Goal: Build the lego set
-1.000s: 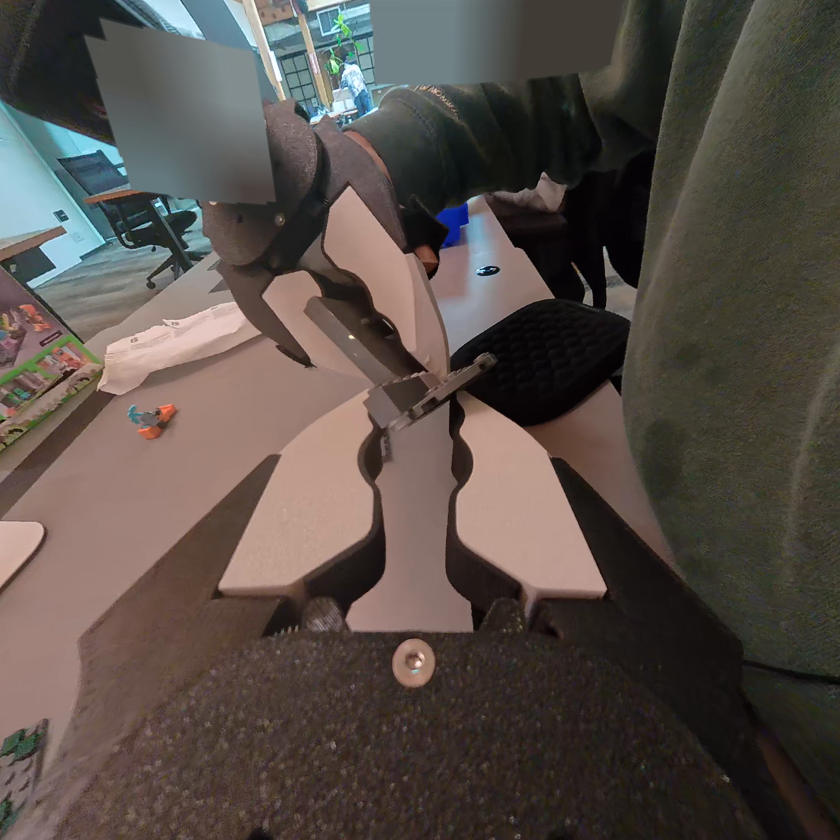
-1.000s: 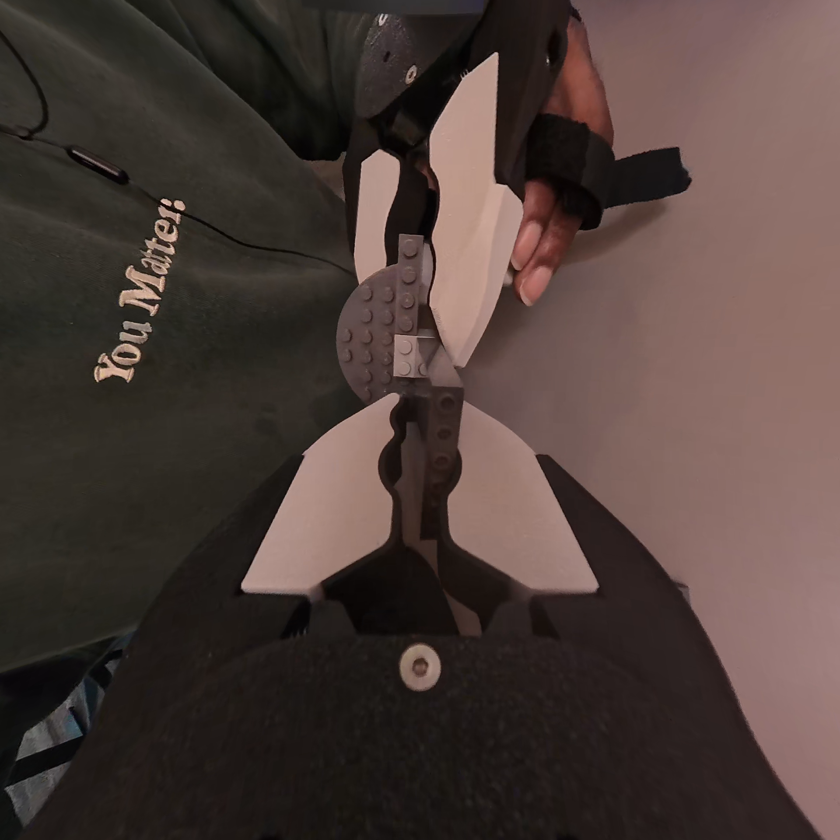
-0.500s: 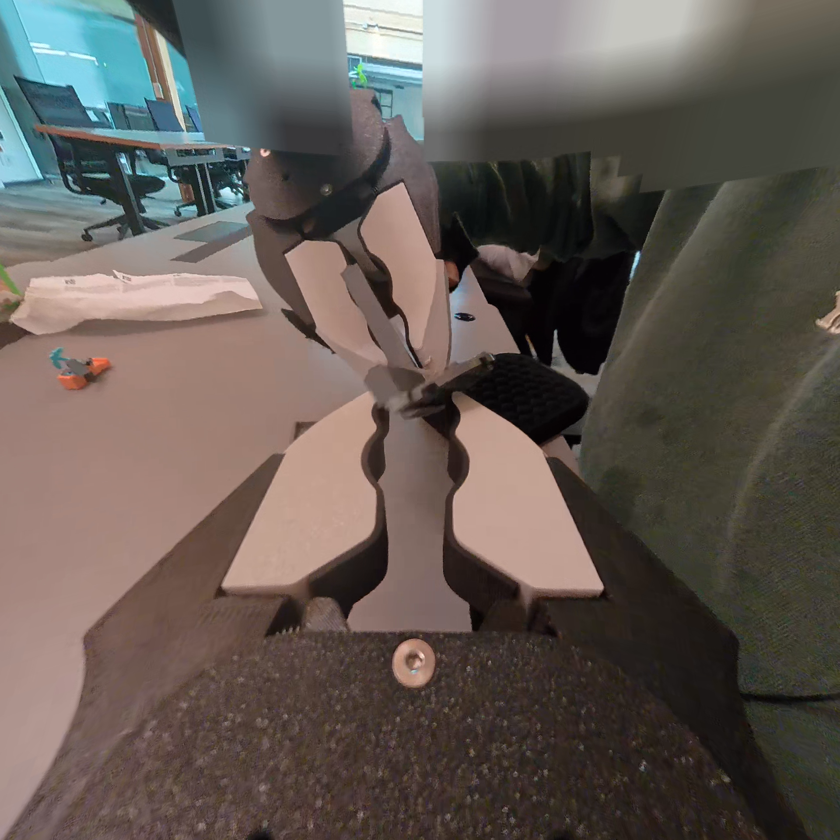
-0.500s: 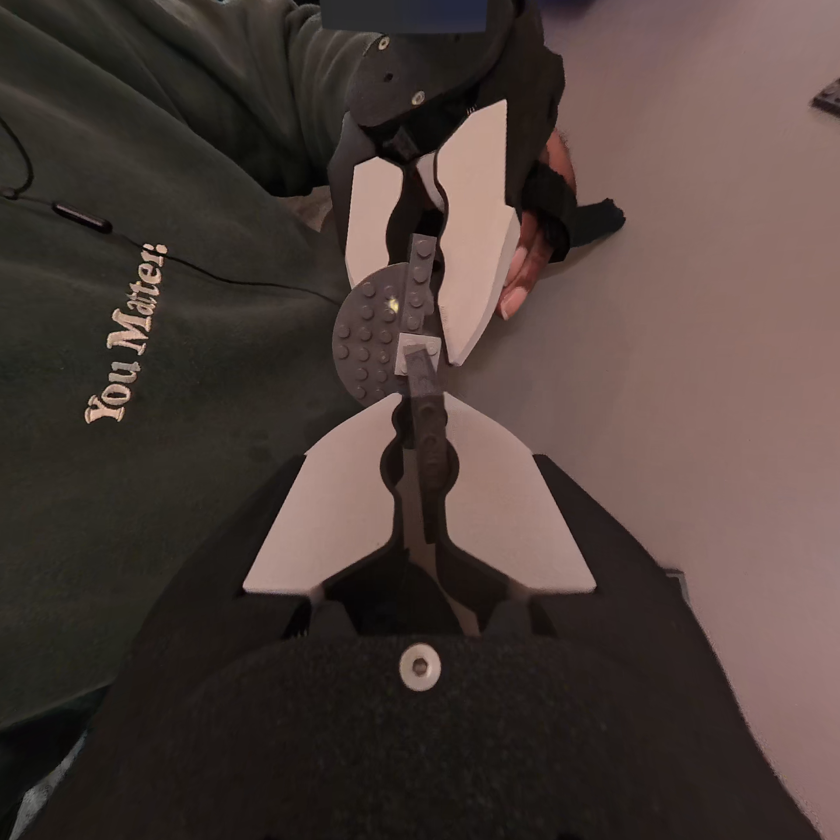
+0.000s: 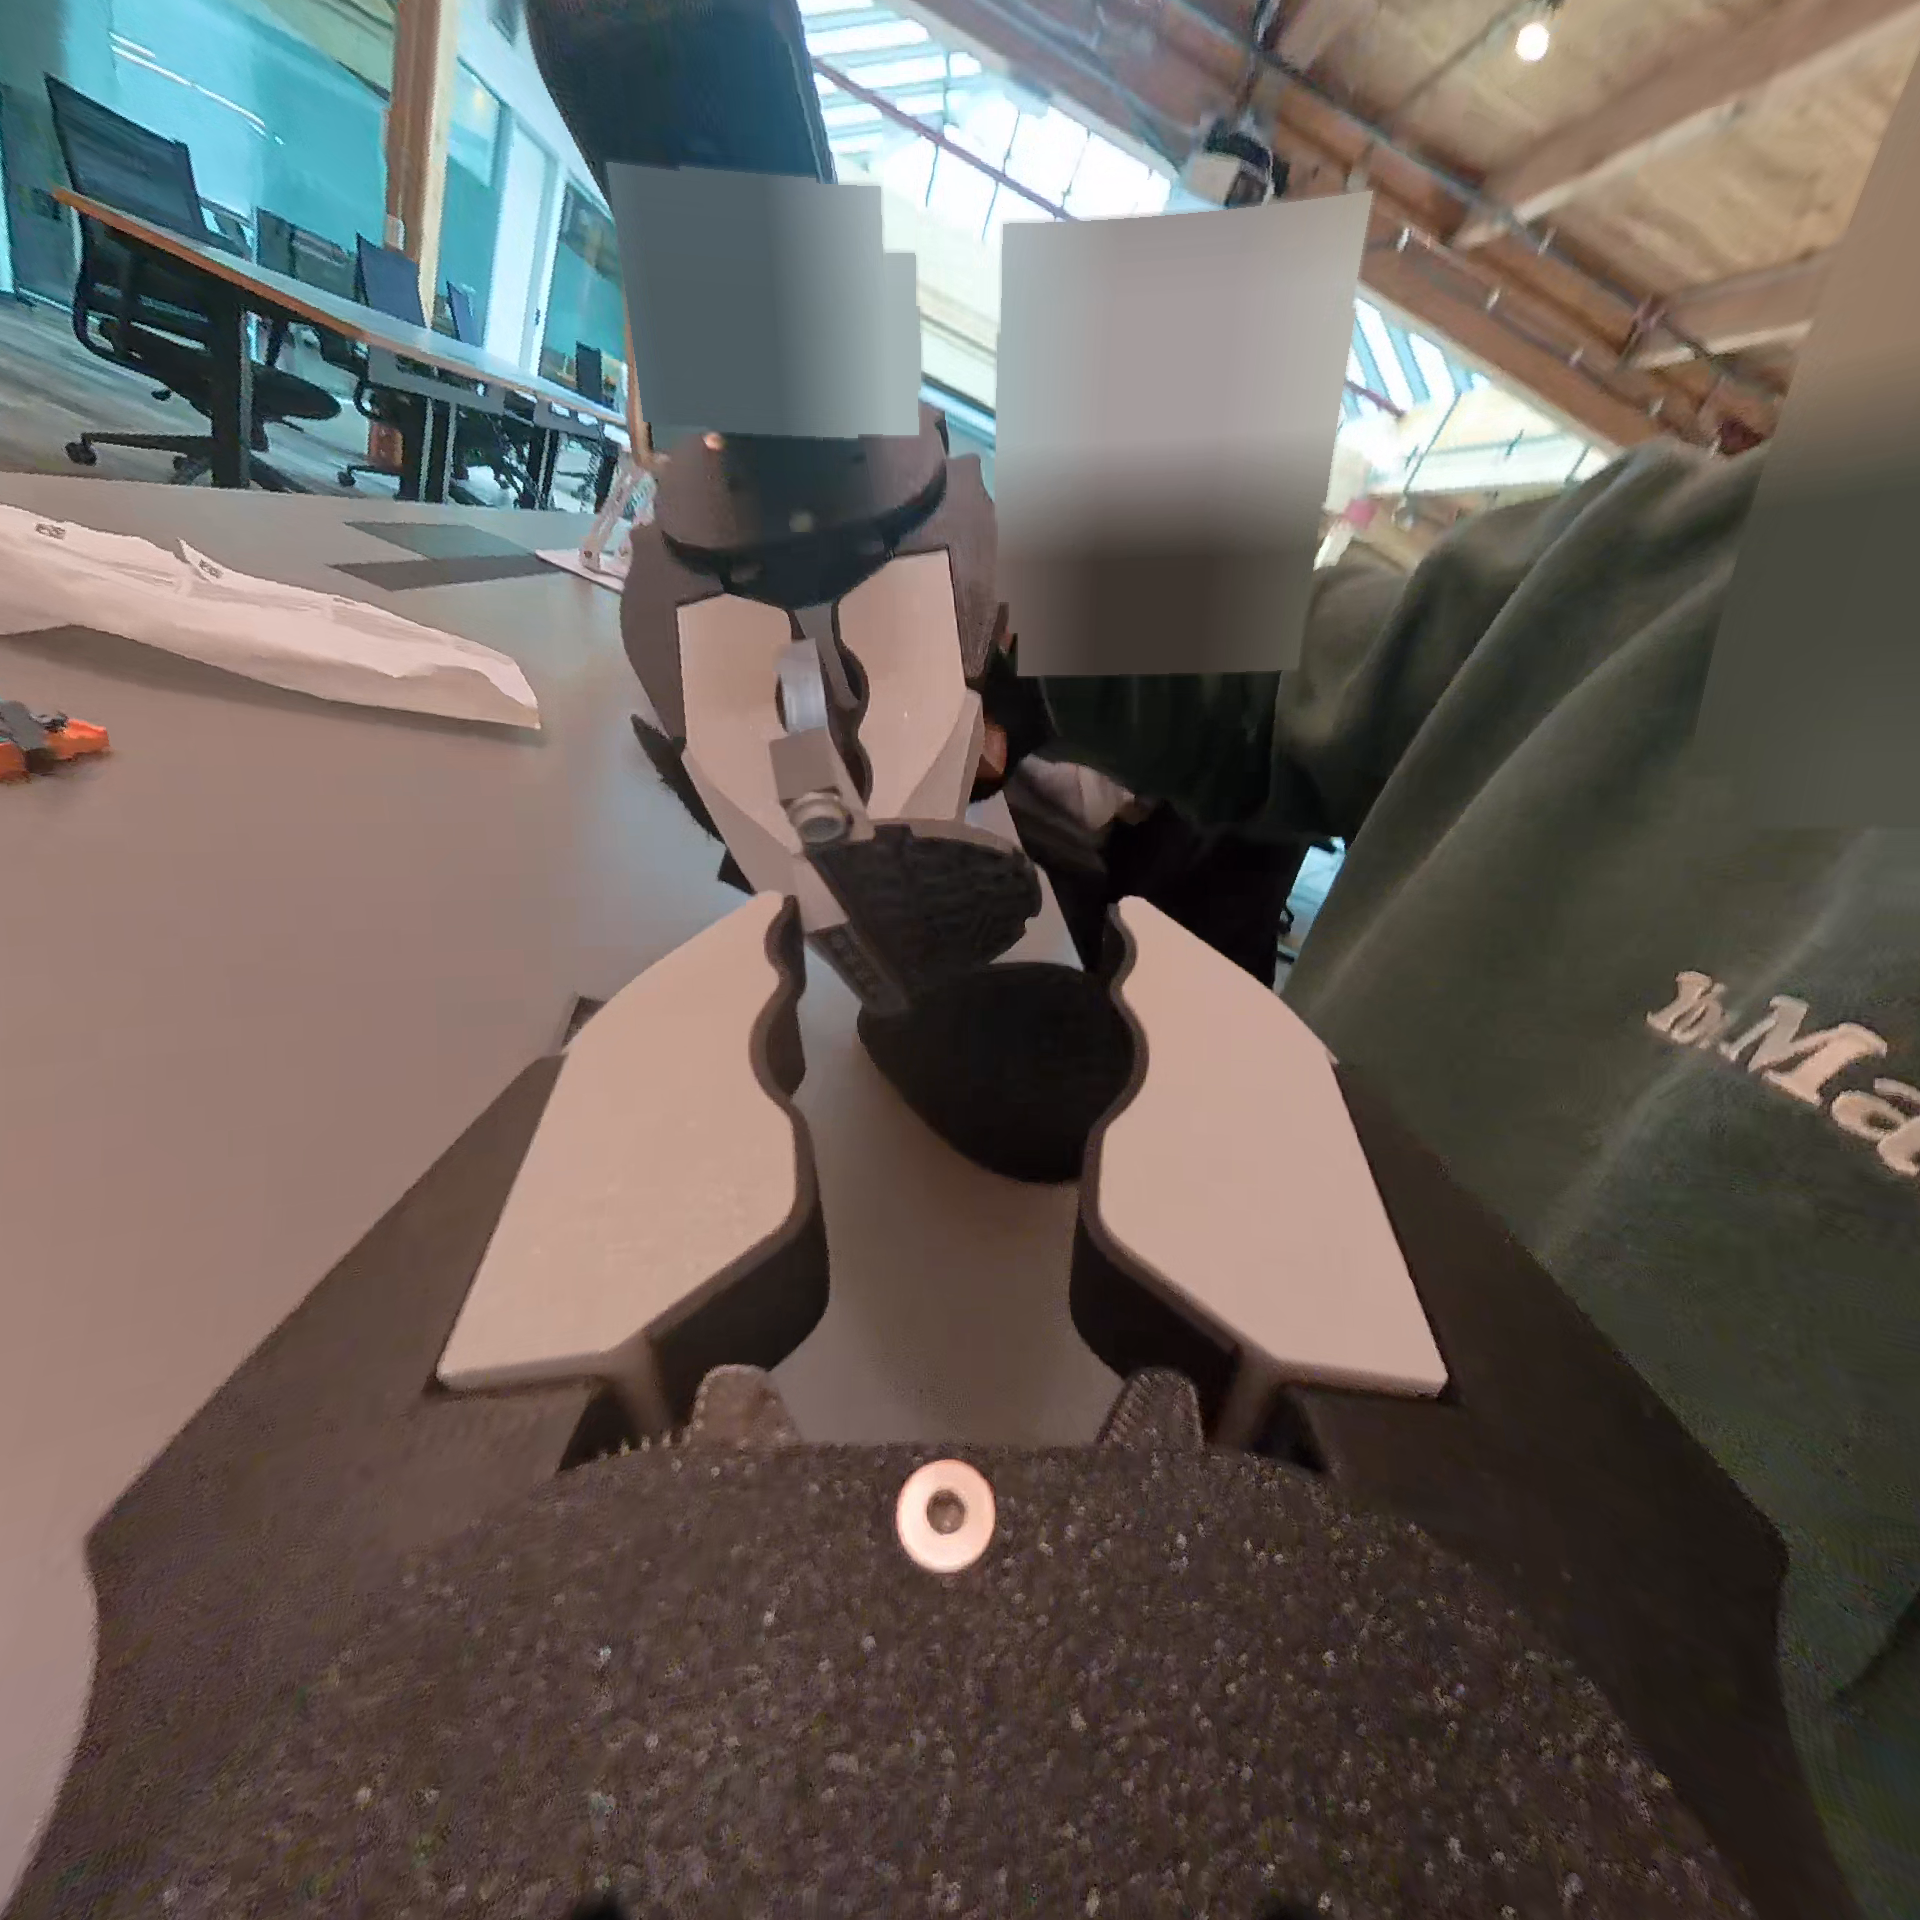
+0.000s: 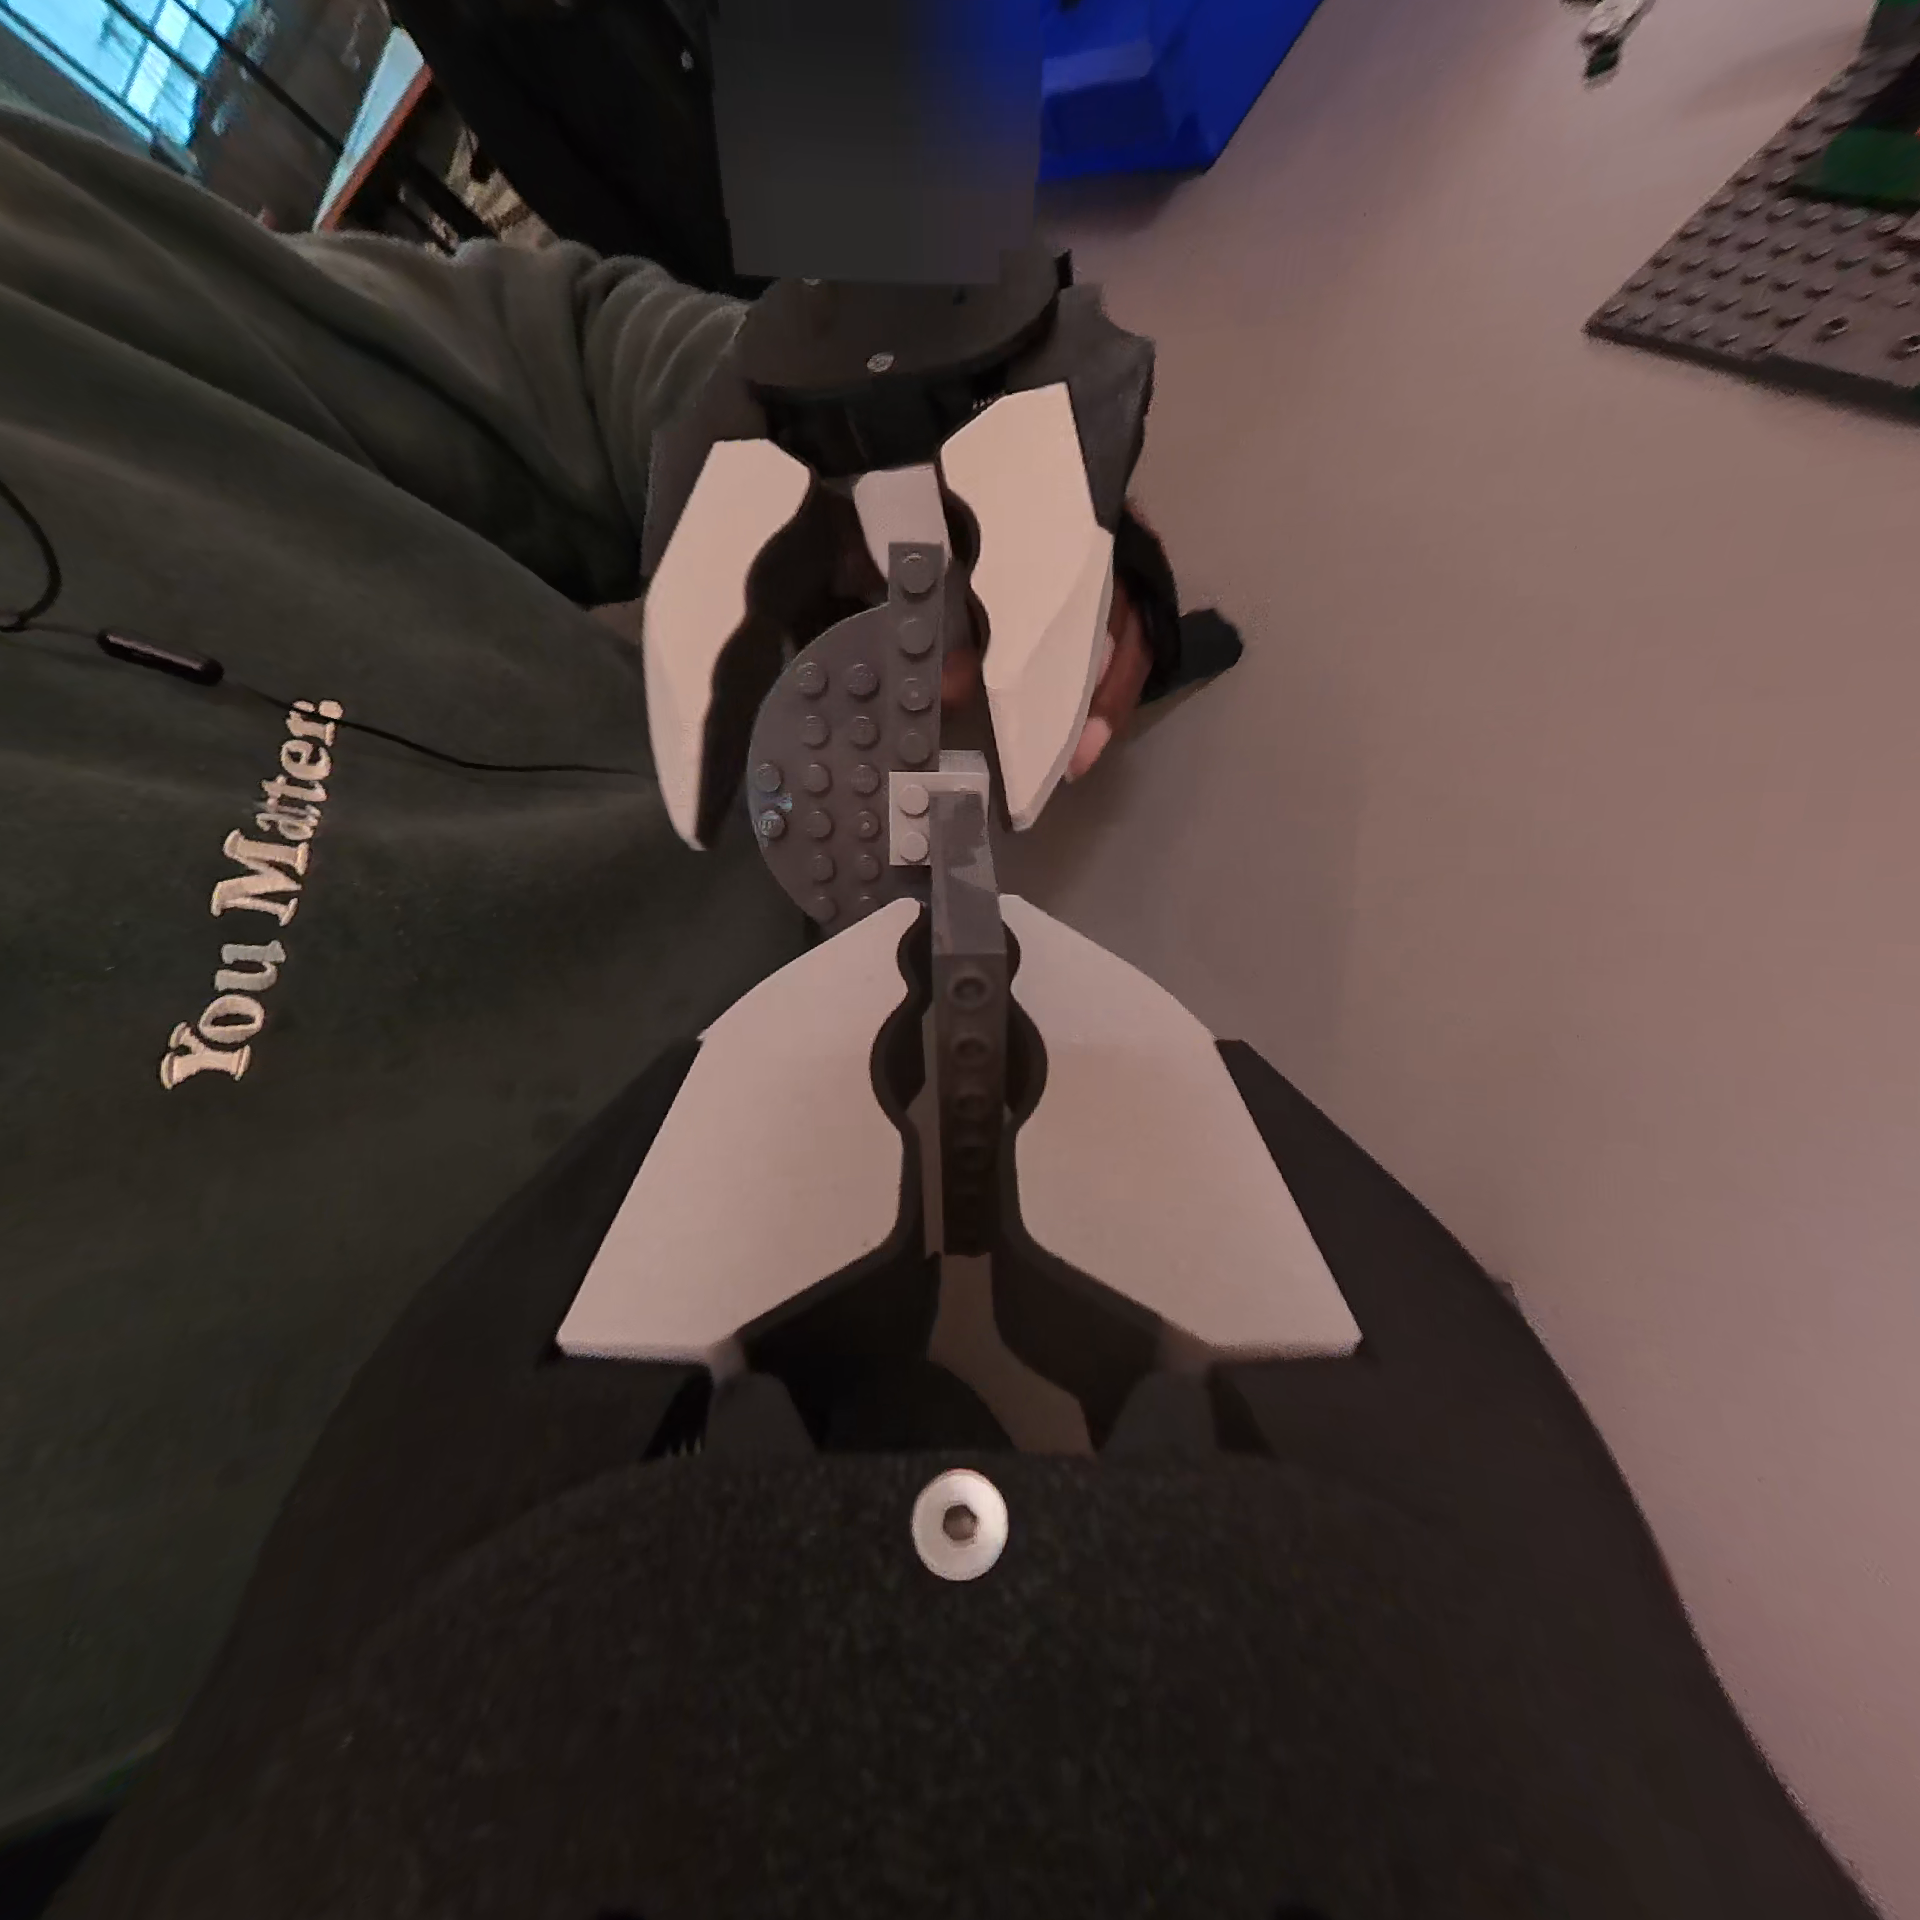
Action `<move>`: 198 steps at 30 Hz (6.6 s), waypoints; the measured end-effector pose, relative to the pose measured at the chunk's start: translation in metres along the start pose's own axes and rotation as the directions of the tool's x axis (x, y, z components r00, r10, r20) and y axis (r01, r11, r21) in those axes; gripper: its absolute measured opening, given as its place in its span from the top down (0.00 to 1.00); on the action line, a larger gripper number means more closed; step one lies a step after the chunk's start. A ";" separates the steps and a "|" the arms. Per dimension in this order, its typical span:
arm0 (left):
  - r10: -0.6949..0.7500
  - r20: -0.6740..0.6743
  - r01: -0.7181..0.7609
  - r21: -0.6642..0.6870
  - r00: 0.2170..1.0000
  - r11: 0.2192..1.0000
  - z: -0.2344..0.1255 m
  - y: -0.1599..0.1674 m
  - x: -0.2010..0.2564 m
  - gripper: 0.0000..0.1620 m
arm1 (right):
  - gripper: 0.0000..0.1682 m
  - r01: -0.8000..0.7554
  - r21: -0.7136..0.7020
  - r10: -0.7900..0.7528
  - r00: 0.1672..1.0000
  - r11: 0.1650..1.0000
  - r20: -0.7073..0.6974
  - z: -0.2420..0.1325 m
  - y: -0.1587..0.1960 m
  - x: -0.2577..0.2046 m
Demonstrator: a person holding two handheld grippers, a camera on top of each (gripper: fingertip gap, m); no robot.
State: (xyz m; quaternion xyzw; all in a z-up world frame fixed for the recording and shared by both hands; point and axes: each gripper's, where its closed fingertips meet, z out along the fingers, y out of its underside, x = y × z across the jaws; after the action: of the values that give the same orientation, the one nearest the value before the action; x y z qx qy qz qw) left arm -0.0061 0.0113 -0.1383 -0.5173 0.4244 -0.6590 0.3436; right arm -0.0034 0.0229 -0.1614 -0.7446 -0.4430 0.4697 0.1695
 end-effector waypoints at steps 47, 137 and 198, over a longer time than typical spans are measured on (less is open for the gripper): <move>-0.049 0.024 0.036 0.381 0.998 0.924 -0.020 -0.034 -0.015 0.73 | 0.96 0.078 -0.244 -0.137 0.962 0.967 -0.236 0.005 -0.067 0.001; 0.123 0.044 -0.131 0.329 0.991 0.935 -0.025 -0.084 0.013 0.73 | 0.99 0.251 0.334 -0.248 0.967 0.908 -0.053 -0.032 -0.077 -0.033; -0.018 0.056 0.005 0.232 0.998 0.973 -0.012 -0.066 -0.014 0.68 | 0.99 0.094 0.710 -0.145 0.989 0.698 0.013 -0.021 -0.065 -0.009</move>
State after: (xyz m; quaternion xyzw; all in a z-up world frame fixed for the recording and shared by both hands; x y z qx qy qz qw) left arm -0.0158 0.0530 -0.0843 -0.4950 0.3316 -0.6907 0.4098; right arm -0.0199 0.0551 -0.1028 -0.5759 -0.2819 0.6165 0.4569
